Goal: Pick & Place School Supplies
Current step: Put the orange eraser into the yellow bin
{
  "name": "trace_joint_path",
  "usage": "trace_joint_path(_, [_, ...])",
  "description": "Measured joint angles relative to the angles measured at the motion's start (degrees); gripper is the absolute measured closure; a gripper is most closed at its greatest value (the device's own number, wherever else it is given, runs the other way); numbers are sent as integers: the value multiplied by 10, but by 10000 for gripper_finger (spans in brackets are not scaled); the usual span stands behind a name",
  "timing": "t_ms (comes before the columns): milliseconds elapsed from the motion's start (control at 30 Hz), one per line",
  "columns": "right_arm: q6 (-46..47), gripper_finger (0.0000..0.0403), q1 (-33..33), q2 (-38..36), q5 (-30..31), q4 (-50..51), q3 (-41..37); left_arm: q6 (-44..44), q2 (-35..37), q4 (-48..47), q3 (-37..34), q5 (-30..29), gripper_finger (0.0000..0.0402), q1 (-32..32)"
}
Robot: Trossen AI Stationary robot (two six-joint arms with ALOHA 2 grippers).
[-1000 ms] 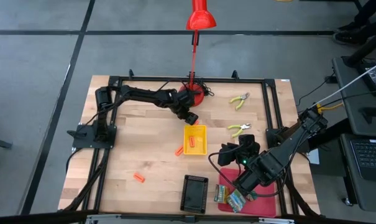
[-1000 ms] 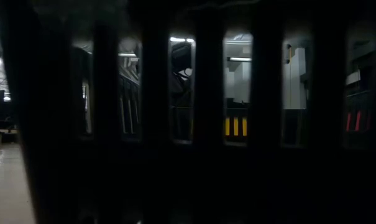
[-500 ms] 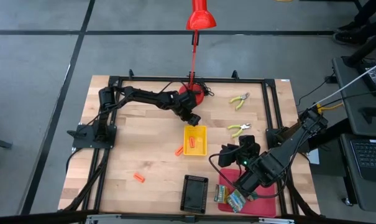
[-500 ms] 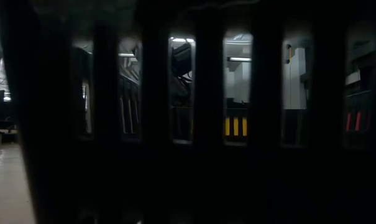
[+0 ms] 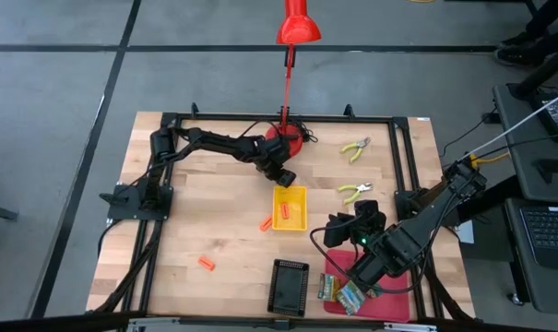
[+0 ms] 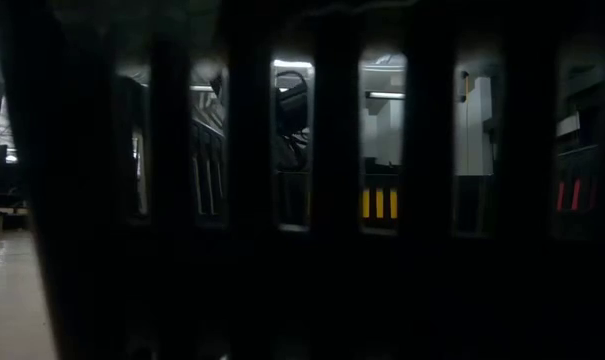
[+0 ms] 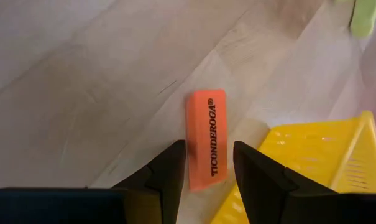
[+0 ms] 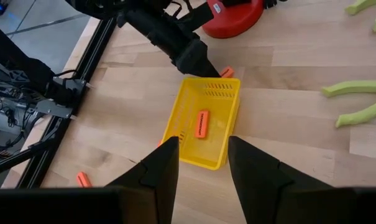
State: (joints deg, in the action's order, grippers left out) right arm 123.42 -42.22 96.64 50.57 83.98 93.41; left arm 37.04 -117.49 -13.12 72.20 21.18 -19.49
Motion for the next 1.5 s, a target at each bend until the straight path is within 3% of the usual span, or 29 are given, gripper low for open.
trace_joint_path(533, [0,259,0,0,-4,3,0,-22,-8,-18,26,21,267,-3])
trace_joint_path(900, [0,260,0,0,-6,4,0,-46,-9,-57,24,-35,263,-5])
trace_joint_path(1200, [1,260,0,0,-6,4,0,-53,-9,-66,24,-40,264,-8])
trace_joint_path(1300, [1,260,-1,0,-6,4,0,-54,-9,-73,24,-63,281,-4])
trace_joint_path(1500, [2,260,-1,0,-5,4,0,-56,-9,-80,24,-66,383,-7])
